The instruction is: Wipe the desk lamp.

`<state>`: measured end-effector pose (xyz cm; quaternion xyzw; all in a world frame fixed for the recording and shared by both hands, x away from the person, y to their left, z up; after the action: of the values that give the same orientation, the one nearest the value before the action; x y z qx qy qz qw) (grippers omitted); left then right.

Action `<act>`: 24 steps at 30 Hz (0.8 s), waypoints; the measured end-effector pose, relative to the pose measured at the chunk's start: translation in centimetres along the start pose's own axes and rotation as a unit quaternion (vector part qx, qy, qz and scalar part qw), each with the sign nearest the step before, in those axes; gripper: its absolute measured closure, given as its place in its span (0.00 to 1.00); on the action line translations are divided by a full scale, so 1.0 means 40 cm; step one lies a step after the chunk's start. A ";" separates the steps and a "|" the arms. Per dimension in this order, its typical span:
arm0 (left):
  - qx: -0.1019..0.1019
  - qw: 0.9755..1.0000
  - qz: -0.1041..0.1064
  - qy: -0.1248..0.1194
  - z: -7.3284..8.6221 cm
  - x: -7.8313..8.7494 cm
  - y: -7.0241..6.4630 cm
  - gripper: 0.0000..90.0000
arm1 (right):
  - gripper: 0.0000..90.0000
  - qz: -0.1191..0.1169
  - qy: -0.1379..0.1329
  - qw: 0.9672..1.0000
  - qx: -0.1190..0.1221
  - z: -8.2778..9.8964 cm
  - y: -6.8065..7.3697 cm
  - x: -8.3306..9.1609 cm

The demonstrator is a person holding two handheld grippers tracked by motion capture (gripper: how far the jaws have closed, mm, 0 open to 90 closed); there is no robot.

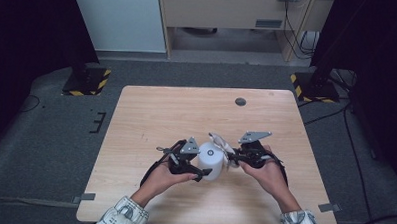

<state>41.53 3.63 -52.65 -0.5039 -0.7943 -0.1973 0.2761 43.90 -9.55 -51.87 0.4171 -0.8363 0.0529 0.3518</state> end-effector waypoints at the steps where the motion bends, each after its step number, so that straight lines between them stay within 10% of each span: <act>1: 0.000 1.000 0.000 0.000 0.000 0.000 0.000 0.14 | 0.86 0.000 0.004 1.000 0.001 0.006 0.001 -0.001; 24: 0.003 1.000 -0.007 -0.015 -0.018 0.022 0.010 0.13 | 0.85 0.007 0.067 0.998 0.019 0.093 0.033 -0.042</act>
<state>41.77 3.98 -51.53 -0.5001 -0.8026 -0.1893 0.2646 41.59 -9.02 -55.43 0.4131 -0.8127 0.0990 0.3989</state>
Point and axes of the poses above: each handheld gripper's, and its own axes: x roughly backward along the jaws, z roughly out of its underside, y roughly to its left, the point moved 9 cm from there along -x, roughly forward along the jaws, and after that the axes turned 6 degrees about -x, right-handed, at the moved point
